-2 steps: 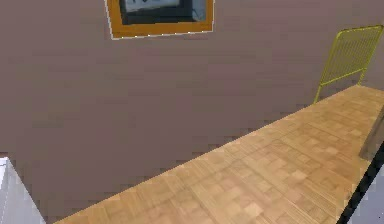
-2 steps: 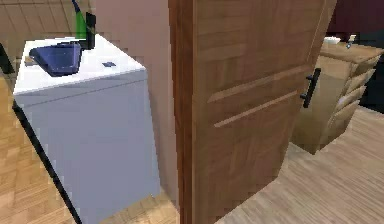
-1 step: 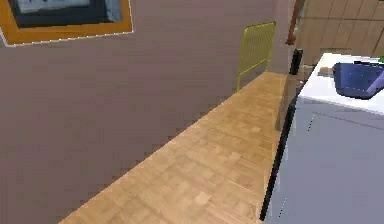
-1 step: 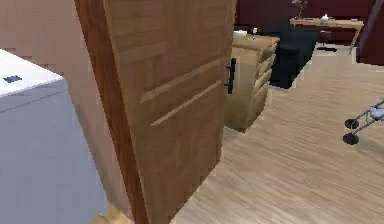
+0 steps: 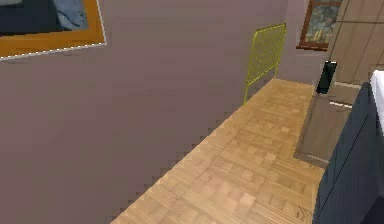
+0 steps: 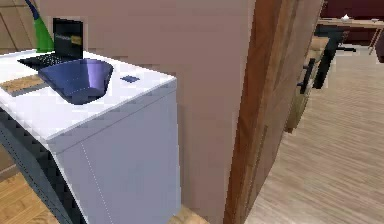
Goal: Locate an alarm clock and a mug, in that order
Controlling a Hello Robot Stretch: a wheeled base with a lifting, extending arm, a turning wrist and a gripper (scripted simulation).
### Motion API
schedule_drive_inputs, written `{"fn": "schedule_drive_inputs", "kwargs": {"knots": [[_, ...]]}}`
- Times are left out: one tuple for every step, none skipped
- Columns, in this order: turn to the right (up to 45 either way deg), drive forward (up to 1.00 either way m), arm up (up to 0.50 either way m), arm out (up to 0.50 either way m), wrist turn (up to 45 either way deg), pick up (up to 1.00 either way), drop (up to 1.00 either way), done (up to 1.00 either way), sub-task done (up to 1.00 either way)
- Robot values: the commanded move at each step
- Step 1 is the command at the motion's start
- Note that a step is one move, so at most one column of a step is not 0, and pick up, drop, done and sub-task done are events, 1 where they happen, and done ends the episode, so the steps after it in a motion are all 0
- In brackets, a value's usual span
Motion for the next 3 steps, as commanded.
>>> {"fn": "schedule_drive_inputs", "kwargs": {"knots": [[-6.0,0.00,0.00,0.00,0.0,0.00,0.00,0.00,0.00],[0.0,0.60,0.00,0.00,0.0,0.00,0.00,0.00,0.00],[39.0,0.00,0.00,0.00,0.0,0.00,0.00,0.00,0.00]]}}
